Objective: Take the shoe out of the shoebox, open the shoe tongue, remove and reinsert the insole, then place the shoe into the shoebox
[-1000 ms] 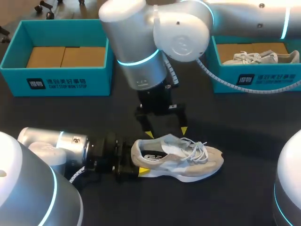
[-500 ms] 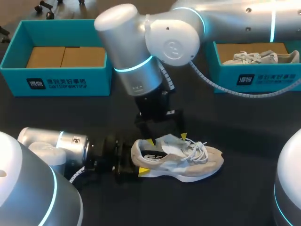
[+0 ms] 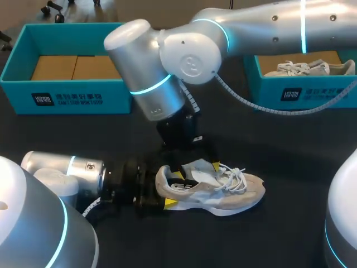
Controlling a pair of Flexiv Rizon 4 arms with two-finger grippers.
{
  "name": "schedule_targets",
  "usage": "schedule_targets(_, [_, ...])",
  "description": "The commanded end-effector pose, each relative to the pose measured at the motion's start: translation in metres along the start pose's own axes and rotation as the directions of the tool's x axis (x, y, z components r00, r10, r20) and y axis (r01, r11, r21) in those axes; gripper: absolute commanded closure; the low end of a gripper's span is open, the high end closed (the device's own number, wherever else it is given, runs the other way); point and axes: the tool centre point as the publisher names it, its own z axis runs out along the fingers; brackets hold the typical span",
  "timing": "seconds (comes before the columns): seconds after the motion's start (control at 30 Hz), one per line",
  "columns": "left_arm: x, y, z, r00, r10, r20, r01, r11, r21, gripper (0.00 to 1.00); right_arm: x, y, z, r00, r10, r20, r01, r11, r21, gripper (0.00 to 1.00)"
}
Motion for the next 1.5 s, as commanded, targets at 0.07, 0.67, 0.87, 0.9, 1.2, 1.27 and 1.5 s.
schedule_targets(0.07, [0.000,0.000,-0.001,1.000,0.000,0.000,0.000,1.000,-0.002,1.00,0.002,0.000,0.004,0.990,0.139,0.026,-0.139,0.990,-0.001,0.00])
schedule_targets(0.67, [0.000,0.000,-0.001,1.000,0.000,0.000,0.000,1.000,-0.002,1.00,-0.020,0.008,0.019,0.985,0.171,-0.022,-0.172,0.985,-0.018,0.00])
schedule_targets(0.87, [0.000,0.000,-0.001,1.000,0.000,0.000,0.000,1.000,-0.002,1.00,-0.026,0.010,0.023,0.983,0.172,-0.060,-0.174,0.984,-0.032,0.00])
schedule_targets(0.9, [0.000,0.000,-0.001,1.000,0.000,0.000,0.000,1.000,-0.002,1.00,-0.028,0.010,0.023,0.982,0.175,-0.068,-0.178,0.983,-0.036,0.00])
schedule_targets(1.2, [0.000,0.000,-0.001,1.000,0.000,0.000,0.000,1.000,-0.002,1.00,-0.039,0.009,0.017,0.974,0.204,-0.095,-0.210,0.976,-0.061,0.00])
schedule_targets(1.27, [0.000,0.000,-0.001,1.000,0.000,0.000,0.000,1.000,-0.002,1.00,-0.042,0.009,0.016,0.971,0.214,-0.110,-0.222,0.973,-0.064,0.03])
schedule_targets(1.5, [0.000,0.000,-0.001,1.000,0.000,0.000,0.000,1.000,-0.002,1.00,-0.051,0.009,0.016,0.957,0.243,-0.159,-0.255,0.965,-0.062,0.35])
